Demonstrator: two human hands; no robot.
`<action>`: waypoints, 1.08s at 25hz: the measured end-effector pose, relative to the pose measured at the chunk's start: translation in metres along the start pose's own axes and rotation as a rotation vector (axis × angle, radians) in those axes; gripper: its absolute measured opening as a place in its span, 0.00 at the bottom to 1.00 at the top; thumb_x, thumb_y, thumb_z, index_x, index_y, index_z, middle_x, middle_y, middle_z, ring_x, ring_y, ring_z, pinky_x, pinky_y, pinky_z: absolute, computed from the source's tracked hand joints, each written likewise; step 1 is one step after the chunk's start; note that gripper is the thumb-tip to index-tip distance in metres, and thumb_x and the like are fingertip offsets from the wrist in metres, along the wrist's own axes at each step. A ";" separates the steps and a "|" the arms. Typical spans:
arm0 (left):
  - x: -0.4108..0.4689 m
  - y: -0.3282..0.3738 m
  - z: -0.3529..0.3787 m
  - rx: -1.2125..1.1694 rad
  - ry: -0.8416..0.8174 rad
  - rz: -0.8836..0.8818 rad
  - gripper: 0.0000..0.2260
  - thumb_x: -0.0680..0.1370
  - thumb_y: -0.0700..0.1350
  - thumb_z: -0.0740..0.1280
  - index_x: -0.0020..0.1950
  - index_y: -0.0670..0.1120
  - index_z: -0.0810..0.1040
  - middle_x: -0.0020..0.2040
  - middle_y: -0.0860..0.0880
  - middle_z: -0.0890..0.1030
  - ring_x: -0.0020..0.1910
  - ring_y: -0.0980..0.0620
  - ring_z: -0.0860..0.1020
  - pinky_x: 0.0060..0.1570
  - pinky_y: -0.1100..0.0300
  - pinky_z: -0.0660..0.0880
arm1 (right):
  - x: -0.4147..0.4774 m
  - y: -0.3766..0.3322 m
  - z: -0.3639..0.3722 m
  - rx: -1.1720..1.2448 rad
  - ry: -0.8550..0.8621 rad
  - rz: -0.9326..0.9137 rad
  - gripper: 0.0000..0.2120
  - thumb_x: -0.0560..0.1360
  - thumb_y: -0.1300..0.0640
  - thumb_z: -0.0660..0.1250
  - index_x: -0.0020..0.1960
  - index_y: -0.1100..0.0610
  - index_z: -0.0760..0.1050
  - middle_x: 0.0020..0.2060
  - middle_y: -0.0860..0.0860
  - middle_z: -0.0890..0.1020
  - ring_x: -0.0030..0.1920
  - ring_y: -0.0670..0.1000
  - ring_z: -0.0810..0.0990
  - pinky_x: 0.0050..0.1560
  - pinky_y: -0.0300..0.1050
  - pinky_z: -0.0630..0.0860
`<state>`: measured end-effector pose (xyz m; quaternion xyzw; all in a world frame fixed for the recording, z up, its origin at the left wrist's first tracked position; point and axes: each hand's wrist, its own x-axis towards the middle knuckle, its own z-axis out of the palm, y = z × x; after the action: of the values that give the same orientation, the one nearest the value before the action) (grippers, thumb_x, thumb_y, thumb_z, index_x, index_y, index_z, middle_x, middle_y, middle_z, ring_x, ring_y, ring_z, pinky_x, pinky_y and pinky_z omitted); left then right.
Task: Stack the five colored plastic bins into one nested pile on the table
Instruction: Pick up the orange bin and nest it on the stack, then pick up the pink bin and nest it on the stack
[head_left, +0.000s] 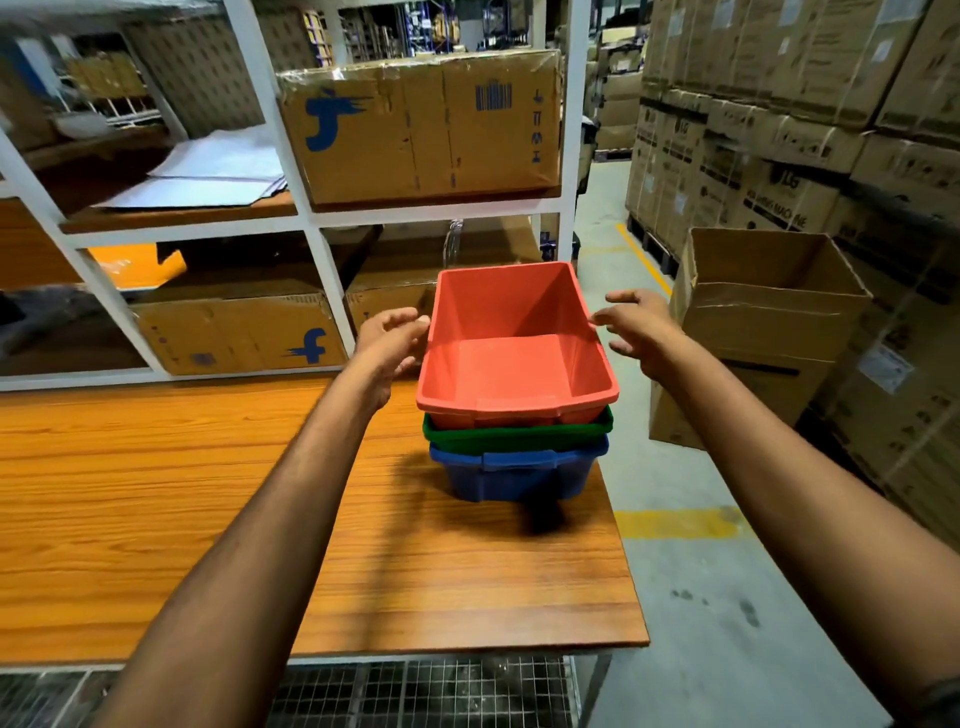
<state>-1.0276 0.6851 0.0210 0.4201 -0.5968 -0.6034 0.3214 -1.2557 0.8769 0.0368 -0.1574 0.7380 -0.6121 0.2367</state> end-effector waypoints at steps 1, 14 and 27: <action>-0.014 0.000 -0.002 0.022 0.057 0.088 0.16 0.79 0.46 0.73 0.66 0.50 0.79 0.59 0.51 0.82 0.61 0.53 0.80 0.58 0.54 0.79 | -0.007 -0.001 -0.003 -0.020 0.047 -0.110 0.19 0.74 0.66 0.73 0.63 0.55 0.76 0.49 0.52 0.79 0.55 0.52 0.80 0.47 0.45 0.76; -0.260 -0.126 -0.050 0.220 0.332 0.333 0.21 0.78 0.40 0.73 0.70 0.53 0.76 0.66 0.55 0.80 0.65 0.55 0.78 0.60 0.55 0.75 | -0.207 0.098 0.026 -0.041 -0.637 -0.443 0.12 0.76 0.66 0.74 0.57 0.58 0.80 0.39 0.54 0.79 0.40 0.47 0.75 0.44 0.43 0.74; -0.371 -0.205 -0.303 0.984 0.366 0.258 0.27 0.81 0.52 0.67 0.79 0.54 0.66 0.76 0.54 0.68 0.77 0.51 0.65 0.73 0.48 0.64 | -0.392 0.193 0.233 -0.487 -0.844 -0.645 0.21 0.78 0.47 0.71 0.69 0.37 0.71 0.56 0.34 0.76 0.55 0.39 0.78 0.54 0.51 0.82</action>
<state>-0.5710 0.8951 -0.1168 0.5424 -0.7900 -0.1252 0.2569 -0.7901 0.9275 -0.1225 -0.6542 0.6139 -0.3503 0.2691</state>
